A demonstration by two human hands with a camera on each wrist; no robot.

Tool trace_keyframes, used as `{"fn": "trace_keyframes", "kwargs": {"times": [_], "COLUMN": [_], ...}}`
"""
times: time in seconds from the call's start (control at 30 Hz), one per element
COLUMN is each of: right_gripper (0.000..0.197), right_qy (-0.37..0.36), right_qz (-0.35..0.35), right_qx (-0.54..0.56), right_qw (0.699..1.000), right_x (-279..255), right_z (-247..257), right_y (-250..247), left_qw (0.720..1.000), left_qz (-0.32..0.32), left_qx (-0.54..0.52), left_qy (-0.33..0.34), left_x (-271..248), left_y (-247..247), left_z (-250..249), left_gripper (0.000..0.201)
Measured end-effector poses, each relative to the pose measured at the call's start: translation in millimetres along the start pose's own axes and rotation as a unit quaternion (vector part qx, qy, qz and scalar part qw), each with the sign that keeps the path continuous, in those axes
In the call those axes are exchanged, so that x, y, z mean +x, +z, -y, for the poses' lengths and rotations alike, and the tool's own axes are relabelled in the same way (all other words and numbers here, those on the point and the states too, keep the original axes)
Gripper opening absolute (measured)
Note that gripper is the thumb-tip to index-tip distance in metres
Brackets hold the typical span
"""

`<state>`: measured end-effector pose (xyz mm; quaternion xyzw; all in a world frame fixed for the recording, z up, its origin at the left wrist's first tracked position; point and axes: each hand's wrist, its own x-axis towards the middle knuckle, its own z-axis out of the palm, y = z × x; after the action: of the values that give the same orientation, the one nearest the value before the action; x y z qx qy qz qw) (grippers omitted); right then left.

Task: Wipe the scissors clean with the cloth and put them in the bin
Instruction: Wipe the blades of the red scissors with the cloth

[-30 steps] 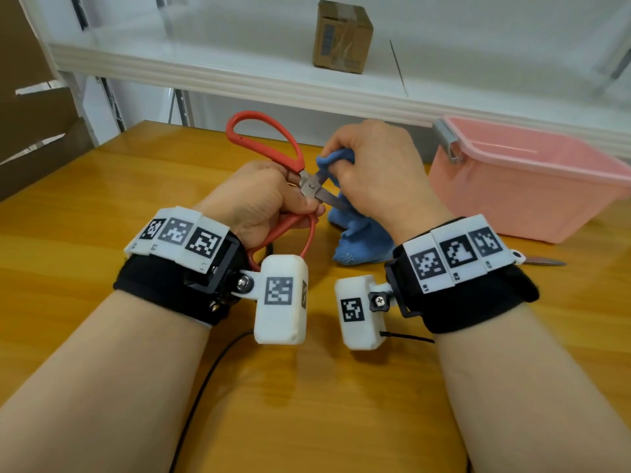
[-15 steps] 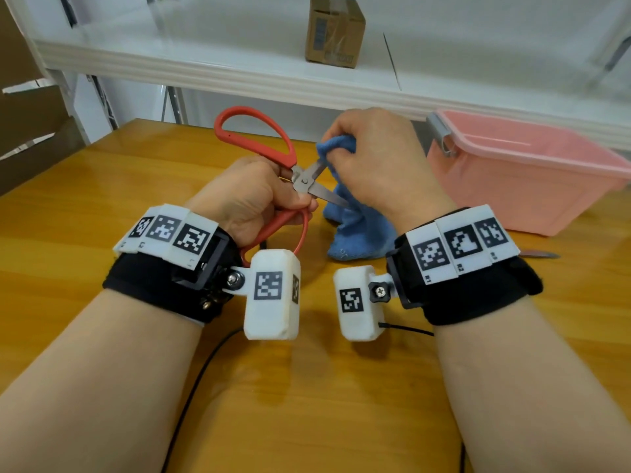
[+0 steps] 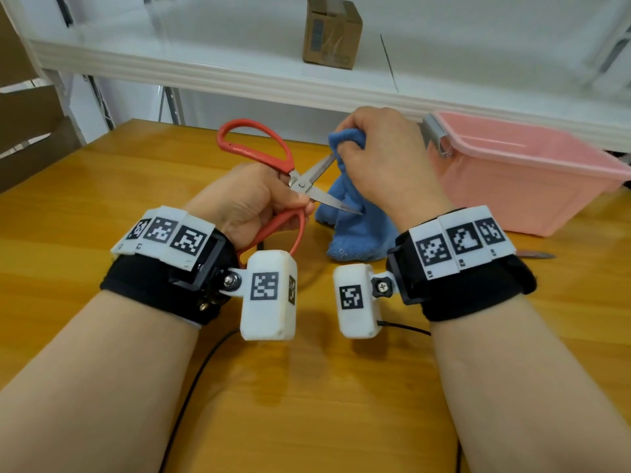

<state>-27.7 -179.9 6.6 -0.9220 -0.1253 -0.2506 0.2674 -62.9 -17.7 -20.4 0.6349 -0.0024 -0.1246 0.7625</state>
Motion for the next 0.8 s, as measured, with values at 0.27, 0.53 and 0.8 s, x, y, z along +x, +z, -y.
{"fn": "trace_keyframes", "kwargs": {"times": [0.27, 0.53, 0.8], "right_gripper": [0.014, 0.015, 0.015], "right_qy": [0.016, -0.127, -0.062], "right_qz": [-0.097, 0.121, 0.074], "right_qx": [0.069, -0.049, -0.022], "right_qw": [0.993, 0.983, 0.995], "right_x": [5, -9, -9], "right_z": [-11, 31, 22], "right_y": [-31, -11, 3], "left_qw": [0.999, 0.999, 0.999], "left_qz": [0.005, -0.012, -0.027], "left_qx": [-0.045, -0.046, -0.025], "left_qy": [-0.016, -0.006, 0.001], "left_x": [-2, 1, 3], "left_y": [-5, -3, -4], "left_z": [-3, 1, 0], "left_gripper": [0.031, 0.012, 0.02]}}
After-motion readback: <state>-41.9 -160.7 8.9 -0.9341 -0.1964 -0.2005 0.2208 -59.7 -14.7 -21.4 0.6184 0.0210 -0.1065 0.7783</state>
